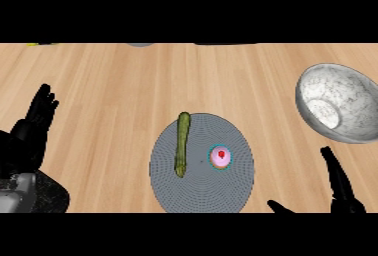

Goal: Pick the cupcake from the placemat and place it in the bowl

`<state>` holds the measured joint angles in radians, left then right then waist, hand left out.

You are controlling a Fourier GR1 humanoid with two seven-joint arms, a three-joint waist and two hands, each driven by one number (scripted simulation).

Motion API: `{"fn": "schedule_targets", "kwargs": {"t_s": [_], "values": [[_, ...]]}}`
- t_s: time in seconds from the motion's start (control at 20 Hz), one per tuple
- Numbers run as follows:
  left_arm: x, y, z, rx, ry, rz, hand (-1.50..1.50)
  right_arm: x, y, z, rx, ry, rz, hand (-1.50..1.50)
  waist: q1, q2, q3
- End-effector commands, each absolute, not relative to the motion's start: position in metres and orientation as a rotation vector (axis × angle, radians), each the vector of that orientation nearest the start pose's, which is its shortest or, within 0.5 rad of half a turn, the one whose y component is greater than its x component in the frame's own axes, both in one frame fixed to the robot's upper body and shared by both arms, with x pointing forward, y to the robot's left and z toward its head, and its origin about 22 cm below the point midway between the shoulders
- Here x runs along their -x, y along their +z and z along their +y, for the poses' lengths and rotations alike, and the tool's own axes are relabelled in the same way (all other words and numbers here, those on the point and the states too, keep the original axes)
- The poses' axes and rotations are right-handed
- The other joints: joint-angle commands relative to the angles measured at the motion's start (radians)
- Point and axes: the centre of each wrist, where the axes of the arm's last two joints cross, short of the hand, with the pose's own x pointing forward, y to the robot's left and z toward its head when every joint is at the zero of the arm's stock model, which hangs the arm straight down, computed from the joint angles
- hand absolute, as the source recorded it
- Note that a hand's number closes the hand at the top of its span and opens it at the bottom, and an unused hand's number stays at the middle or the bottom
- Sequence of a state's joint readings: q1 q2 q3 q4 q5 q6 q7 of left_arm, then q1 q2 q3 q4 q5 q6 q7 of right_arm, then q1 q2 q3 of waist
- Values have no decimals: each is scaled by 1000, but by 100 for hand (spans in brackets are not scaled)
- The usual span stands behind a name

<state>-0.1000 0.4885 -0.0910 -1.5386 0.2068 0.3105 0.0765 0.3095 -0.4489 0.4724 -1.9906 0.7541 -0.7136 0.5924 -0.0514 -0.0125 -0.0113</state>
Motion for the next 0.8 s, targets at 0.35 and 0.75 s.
{"fn": "schedule_targets", "kwargs": {"t_s": [0.35,0.75], "values": [[-278,65,298,-322,-93,-1572,0,-147,146,-181,1052,375,-1225,-150,63,17,5],[-277,59,299,-312,-102,-1606,0,-192,141,-163,947,625,-922,-150,90,23,6]]}}
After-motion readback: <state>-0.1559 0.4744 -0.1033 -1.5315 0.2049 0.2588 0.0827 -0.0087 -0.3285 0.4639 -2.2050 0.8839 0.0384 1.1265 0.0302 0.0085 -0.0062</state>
